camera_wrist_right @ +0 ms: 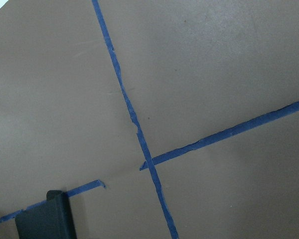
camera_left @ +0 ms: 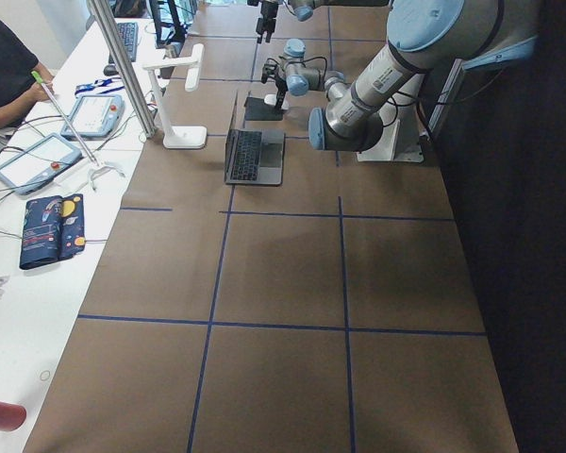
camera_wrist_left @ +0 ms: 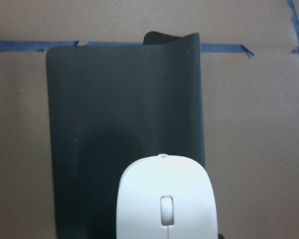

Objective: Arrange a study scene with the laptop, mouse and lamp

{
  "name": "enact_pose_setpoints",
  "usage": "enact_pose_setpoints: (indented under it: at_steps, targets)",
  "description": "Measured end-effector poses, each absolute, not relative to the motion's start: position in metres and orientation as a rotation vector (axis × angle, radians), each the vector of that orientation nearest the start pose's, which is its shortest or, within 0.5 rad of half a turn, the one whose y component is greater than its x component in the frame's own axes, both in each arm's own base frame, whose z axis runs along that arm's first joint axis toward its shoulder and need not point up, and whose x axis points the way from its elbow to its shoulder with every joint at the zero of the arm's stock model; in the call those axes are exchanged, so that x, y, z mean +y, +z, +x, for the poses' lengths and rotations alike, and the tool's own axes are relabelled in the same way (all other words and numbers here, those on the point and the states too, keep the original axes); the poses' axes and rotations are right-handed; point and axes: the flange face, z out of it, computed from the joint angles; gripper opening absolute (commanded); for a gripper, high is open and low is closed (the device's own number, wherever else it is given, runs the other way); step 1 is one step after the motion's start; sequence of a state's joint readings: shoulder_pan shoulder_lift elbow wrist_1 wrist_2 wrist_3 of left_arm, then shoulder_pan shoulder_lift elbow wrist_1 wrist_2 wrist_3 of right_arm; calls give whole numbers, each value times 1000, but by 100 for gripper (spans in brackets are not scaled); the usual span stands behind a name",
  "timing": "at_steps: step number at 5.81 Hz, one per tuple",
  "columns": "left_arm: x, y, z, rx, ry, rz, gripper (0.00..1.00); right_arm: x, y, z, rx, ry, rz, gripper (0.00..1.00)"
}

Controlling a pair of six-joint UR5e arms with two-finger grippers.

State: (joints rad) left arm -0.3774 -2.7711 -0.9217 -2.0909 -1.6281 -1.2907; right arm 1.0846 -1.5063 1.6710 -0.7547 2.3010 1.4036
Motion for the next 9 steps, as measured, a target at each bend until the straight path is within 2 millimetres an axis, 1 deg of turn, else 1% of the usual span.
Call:
enact_pose_setpoints:
  at_steps: [1, 2, 3, 4, 5, 6, 7, 8, 9]
  targets:
    - [-442, 74, 759, 1028, -65, 304, 51, -501, 479, -189, -1157, 456, 7, 100]
    - [-449, 74, 756, 1026, -73, 308, 87, -499, 478, -188, -1159, 455, 9, 100]
    - [-457, 71, 751, 1028, -83, 314, 100, -498, 476, -187, -1160, 453, 11, 100]
    - [-464, 65, 746, 1031, -92, 319, 100, -497, 476, -187, -1161, 453, 12, 100]
    - [-473, 53, 739, 1041, -101, 327, 100, -494, 476, -186, -1161, 454, 11, 100]
    - [-488, 39, 724, 1057, -105, 317, 100, -491, 477, -183, -1159, 456, 10, 100]
    - [-503, 28, 698, 1061, -92, 255, 100, -484, 481, -175, -1156, 464, 10, 100]
    - [-500, 30, 660, 1055, -72, 185, 100, -468, 492, -157, -1142, 451, 27, 100]
    - [-474, 55, 603, 1056, -51, 142, 100, -445, 511, -131, -1112, 396, 68, 100]
